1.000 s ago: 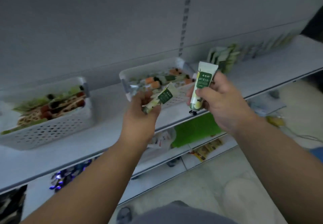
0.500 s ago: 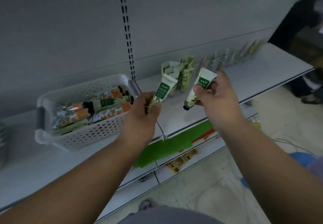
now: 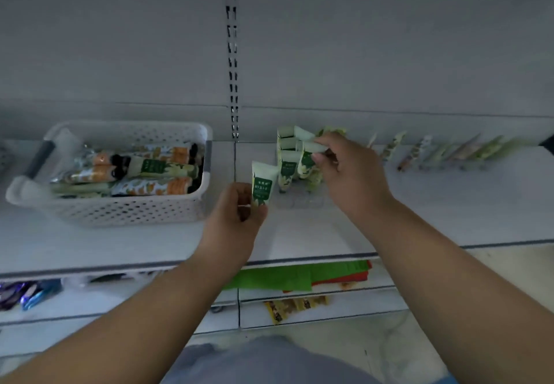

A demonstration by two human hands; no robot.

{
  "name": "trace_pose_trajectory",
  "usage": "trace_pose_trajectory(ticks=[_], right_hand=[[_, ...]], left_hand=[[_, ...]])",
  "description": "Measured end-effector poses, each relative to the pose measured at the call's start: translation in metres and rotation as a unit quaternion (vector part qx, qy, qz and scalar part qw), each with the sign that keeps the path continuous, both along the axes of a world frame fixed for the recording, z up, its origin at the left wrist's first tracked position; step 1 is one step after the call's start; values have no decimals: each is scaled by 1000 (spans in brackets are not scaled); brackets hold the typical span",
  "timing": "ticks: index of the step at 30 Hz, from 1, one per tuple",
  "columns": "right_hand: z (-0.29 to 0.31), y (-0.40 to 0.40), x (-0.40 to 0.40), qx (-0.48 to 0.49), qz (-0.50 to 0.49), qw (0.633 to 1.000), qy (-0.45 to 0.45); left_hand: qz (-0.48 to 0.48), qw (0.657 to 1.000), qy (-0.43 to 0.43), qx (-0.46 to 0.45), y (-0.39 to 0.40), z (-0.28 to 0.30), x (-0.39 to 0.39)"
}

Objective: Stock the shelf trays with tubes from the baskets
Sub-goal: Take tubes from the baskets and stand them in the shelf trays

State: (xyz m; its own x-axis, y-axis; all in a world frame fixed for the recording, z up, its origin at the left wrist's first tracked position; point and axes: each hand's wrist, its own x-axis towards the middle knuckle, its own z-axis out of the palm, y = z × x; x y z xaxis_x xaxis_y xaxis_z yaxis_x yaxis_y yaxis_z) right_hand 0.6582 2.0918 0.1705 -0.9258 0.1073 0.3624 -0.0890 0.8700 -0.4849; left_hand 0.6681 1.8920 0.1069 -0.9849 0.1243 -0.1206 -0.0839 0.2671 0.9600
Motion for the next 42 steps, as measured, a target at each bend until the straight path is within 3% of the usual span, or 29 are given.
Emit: trace_pose_trajectory(ticks=[4, 8, 11, 15, 18, 22, 28, 34, 38, 42], right_hand=[[-16, 9, -13, 75, 58, 995, -16], [-15, 6, -18, 128, 44, 991, -20], [-3, 0, -10, 72, 93, 992, 37], [9, -9, -3, 1, 194, 975, -104], [18, -4, -5, 12, 158, 981, -113], [24, 3, -11, 78, 109, 989, -63], [-1, -5, -13, 138, 137, 972, -133], [7, -4, -7, 143, 116, 981, -57], [22, -8, 5, 129, 153, 979, -27], [36, -45, 11, 81, 202, 976, 1]], left_hand=[[46, 998, 8, -37, 10, -3, 6], [52, 997, 23, -52, 15, -2, 9], [40, 996, 42, -69, 20, -4, 6], [-5, 994, 90, -60, 30, -4, 3], [-2, 992, 118, -55, 32, -5, 2], [-20, 968, 138, -211, 26, -24, -9], [-44, 920, 163, -353, 35, -38, -13], [-53, 927, 165, -331, 34, -32, -13], [-36, 943, 183, -277, 26, -13, 5], [1, 933, 215, -290, -10, 8, 30]])
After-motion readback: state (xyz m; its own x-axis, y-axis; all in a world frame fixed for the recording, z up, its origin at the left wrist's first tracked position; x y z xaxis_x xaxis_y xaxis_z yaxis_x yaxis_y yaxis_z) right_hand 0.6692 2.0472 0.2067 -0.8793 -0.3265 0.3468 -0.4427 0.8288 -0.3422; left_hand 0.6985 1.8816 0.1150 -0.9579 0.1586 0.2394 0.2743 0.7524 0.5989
